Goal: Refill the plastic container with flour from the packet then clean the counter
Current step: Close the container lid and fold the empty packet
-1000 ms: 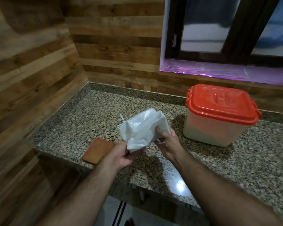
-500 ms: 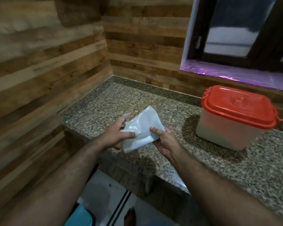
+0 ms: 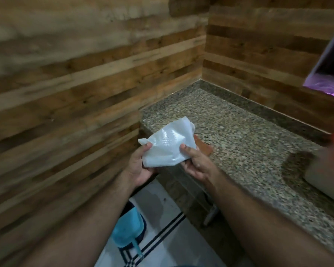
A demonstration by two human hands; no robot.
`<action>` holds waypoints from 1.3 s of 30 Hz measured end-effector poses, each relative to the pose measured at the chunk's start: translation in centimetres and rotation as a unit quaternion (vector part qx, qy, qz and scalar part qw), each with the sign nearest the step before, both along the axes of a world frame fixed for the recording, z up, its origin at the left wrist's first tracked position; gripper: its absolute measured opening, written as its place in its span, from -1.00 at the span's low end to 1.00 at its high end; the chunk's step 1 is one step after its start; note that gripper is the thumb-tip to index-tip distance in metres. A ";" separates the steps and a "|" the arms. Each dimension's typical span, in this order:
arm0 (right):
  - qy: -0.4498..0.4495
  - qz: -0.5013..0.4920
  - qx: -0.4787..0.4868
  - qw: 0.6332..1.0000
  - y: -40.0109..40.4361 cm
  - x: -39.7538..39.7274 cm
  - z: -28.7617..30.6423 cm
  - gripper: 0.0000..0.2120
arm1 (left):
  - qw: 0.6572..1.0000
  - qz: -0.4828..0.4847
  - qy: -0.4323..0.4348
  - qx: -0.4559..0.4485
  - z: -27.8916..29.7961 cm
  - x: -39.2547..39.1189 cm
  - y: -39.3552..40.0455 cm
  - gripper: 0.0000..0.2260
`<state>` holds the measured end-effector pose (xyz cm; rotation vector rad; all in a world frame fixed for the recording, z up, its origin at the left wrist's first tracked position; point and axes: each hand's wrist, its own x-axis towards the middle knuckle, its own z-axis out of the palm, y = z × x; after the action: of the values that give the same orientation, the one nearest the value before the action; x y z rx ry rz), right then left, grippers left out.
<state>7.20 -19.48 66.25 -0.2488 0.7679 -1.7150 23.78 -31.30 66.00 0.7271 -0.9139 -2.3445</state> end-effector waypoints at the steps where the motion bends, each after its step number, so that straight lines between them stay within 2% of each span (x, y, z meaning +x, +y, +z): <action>1: 0.004 0.008 0.013 1.000 -1.1 0.9 -0.5 -0.55 | 1.000 0.023 -0.005 0.005 -0.5 1.3 -1.1 -0.23; 3: 0.015 0.023 0.053 0.998 -3.8 3.1 -1.8 -0.63 | 0.998 0.058 -0.018 0.015 -1.5 4.2 -3.4 -0.40; 5: 0.035 0.031 0.101 0.994 -6.4 5.5 -3.5 -0.65 | 0.993 0.099 -0.054 0.017 -2.7 7.3 -5.5 -0.44; 7: 0.071 0.040 0.158 0.984 -8.9 7.9 -5.4 -0.63 | 0.986 0.136 -0.093 0.029 -4.4 10.3 -7.4 -0.54; 12: 0.133 0.106 0.276 0.946 -13.7 13.3 -11.2 -0.52 | 0.973 0.153 -0.159 0.061 -11.0 18.0 -11.0 -0.76; 17: 0.201 0.175 0.393 0.880 -16.7 17.7 -18.4 -0.74 | 0.957 0.190 -0.178 0.125 -20.0 24.6 -12.7 -0.68; 22: 0.242 0.262 0.506 0.785 -17.1 20.9 -29.6 -0.90 | 0.929 0.240 -0.213 0.185 -31.1 29.4 -12.7 -0.55; 25: 0.271 0.300 0.542 0.737 -16.3 22.8 -38.1 -0.83 | 0.919 0.259 -0.223 0.198 -38.2 31.0 -12.3 -0.49; 27: 0.278 0.316 0.556 0.716 -15.9 23.9 -43.5 -0.88 | 0.912 0.275 -0.221 0.211 -42.9 31.9 -12.0 -0.47; 29: 0.291 0.344 0.548 0.705 -15.7 25.1 -48.9 -0.78 | 0.908 0.282 -0.220 0.216 -47.1 32.8 -11.7 -0.51; 30: 0.303 0.362 0.549 0.690 -15.6 25.7 -51.5 -0.80 | 0.909 0.283 -0.221 0.214 -49.1 33.2 -11.4 -0.55; 35: 0.299 0.358 0.580 0.667 -14.6 28.5 -60.9 -0.44 | 0.897 0.305 -0.233 0.219 -57.0 35.1 -9.7 -0.50; 39: 0.290 0.376 0.589 0.654 -13.8 29.9 -66.0 -0.49 | 0.892 0.316 -0.243 0.215 -60.7 36.7 -7.8 -0.55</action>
<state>37.14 -33.26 0.26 -0.1435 1.7822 -0.0847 60.46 -39.14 5.33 1.5719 -0.2375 -1.7928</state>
